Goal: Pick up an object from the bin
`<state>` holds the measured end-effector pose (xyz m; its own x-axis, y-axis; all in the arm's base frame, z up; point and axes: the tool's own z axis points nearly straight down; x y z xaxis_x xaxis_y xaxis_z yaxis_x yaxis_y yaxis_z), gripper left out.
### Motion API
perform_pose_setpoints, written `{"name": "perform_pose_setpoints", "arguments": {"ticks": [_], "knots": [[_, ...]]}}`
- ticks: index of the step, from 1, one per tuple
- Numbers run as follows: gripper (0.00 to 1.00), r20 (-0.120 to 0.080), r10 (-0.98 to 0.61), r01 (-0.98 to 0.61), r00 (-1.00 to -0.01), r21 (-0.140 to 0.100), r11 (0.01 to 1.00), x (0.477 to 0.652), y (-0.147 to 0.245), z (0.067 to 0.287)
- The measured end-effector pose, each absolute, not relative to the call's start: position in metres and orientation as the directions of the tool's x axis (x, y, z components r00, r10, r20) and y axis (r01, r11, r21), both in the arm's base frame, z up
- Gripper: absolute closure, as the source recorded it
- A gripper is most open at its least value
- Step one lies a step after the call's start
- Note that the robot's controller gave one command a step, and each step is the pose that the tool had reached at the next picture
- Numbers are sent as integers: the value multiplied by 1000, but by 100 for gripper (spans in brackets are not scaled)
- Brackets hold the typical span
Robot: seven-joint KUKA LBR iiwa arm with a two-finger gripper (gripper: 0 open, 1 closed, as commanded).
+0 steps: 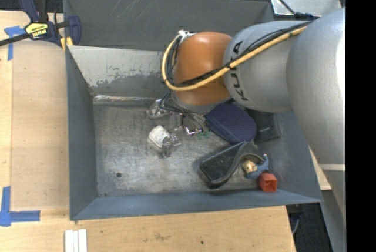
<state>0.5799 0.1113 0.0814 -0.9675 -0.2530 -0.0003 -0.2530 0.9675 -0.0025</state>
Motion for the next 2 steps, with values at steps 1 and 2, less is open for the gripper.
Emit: {"name": "perform_pose_setpoints", "arguments": {"ticks": [1,2], "knots": [[100,-6,-254,-254,-967,1,967,581,115,83],[100,-8,-394,-394,-919,0,919,625,168,93]]}}
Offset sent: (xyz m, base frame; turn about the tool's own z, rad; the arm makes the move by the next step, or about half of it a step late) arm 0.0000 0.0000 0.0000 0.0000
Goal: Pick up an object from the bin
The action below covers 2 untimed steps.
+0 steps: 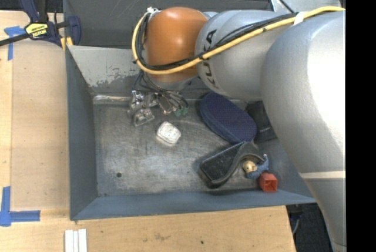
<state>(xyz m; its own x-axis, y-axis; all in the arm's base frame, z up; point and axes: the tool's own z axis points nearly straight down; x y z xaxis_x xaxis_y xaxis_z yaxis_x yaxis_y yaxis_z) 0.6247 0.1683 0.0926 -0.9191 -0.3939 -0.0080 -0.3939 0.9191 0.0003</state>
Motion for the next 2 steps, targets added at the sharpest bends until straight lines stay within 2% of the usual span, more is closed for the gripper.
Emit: {"name": "perform_pose_setpoints", "arguments": {"ticks": [1,2], "knots": [[0,-6,-390,-390,-921,0,921,624,166,92],[0,-16,-535,-535,-845,-1,845,587,84,75]]}}
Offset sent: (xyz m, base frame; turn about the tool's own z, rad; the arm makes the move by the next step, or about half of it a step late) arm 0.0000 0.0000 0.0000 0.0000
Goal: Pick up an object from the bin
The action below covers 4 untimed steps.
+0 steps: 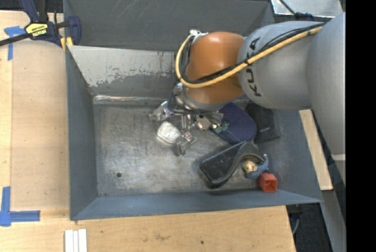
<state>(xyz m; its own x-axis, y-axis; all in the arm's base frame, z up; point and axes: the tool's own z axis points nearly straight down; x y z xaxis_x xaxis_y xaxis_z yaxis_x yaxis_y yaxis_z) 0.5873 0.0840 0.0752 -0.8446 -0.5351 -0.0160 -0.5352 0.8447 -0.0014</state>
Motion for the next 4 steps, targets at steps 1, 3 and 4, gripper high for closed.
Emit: {"name": "perform_pose_setpoints", "arguments": {"ticks": [1,3,4], "knots": [[0,-12,-585,-585,-811,-2,811,590,74,76],[100,-20,-782,-782,-623,-10,623,591,87,77],[100,-8,-776,-776,-631,-5,631,595,90,78]]}}
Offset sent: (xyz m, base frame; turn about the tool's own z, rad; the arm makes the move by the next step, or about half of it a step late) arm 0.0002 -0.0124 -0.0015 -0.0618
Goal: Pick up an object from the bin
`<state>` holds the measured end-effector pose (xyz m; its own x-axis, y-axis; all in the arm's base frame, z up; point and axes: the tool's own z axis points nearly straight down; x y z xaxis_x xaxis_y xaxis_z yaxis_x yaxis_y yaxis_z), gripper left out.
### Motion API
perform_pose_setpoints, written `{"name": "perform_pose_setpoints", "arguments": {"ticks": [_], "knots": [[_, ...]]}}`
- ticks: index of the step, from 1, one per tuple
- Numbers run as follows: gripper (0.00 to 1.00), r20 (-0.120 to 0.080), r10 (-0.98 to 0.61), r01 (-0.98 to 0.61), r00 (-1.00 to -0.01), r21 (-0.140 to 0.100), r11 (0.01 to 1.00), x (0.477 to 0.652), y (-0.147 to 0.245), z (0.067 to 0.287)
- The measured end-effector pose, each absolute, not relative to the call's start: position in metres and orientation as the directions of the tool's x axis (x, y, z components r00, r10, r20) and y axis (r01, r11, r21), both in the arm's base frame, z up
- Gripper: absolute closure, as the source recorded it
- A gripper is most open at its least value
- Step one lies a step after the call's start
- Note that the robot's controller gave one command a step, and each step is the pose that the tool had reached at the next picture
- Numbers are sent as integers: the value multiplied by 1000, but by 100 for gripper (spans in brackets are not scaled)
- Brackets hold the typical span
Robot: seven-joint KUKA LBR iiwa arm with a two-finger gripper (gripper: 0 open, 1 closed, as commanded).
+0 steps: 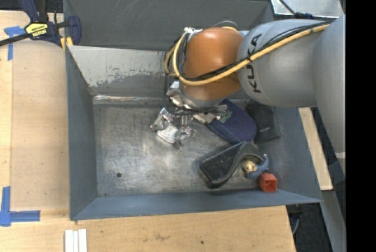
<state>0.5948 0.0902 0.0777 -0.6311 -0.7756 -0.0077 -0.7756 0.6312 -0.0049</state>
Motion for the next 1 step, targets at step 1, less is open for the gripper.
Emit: {"name": "perform_pose_setpoints", "arguments": {"ticks": [1], "knots": [[100,-10,-767,-766,-642,-8,642,597,86,229]]}}
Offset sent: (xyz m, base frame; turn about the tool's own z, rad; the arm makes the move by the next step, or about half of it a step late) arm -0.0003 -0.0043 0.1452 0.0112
